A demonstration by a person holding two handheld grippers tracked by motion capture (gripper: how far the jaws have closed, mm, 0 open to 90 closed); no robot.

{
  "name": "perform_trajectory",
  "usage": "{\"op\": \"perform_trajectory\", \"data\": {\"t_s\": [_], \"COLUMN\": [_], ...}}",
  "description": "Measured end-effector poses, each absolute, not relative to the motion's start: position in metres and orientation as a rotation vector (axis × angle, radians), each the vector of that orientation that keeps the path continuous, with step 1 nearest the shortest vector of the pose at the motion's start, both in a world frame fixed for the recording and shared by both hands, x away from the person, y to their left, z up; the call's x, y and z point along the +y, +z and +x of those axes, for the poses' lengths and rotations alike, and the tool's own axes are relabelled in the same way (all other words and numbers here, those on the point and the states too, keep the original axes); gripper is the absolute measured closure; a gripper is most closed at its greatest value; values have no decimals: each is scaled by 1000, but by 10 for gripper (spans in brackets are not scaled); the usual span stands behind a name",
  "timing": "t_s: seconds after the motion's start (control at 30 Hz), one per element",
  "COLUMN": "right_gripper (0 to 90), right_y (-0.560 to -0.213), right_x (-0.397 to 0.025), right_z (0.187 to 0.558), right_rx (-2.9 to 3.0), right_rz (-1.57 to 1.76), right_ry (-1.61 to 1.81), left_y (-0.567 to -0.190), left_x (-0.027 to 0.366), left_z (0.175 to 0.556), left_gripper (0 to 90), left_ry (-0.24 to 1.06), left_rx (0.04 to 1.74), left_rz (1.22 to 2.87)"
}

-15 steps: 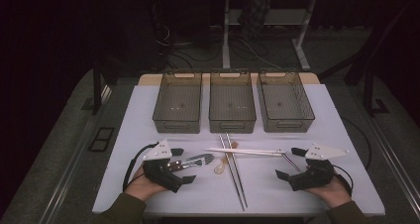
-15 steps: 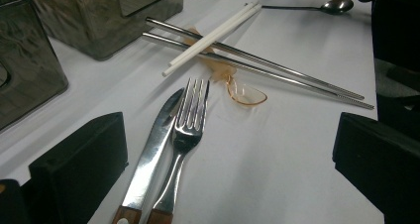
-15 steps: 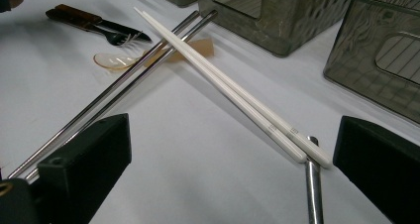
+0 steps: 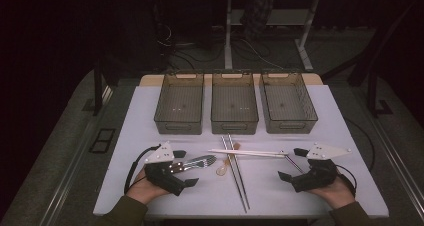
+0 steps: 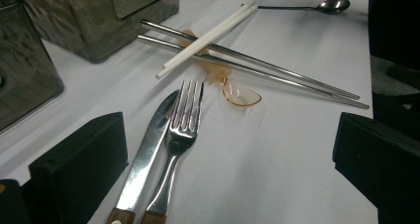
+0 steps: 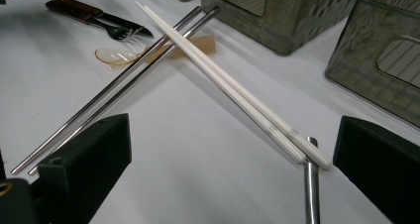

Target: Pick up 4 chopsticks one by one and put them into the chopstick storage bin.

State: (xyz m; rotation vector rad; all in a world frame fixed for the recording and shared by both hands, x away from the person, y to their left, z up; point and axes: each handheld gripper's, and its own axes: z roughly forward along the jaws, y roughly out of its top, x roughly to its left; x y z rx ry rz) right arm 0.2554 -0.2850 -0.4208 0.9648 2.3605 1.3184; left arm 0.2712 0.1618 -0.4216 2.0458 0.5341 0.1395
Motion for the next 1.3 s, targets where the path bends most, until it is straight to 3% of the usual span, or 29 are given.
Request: {"op": "perform_trajectory", "data": {"t_s": [1.3], "right_gripper": [54], "right_y": [-416], "right_x": [-250], "right_z": [299], "right_rx": [2441], "right_rz": [936], "right_ry": [1304], "left_y": [-423], "left_x": [159], "left_z": [273], "left_gripper": [0], "left_ry": [134], "left_rx": [532], "left_rz": [2048]}}
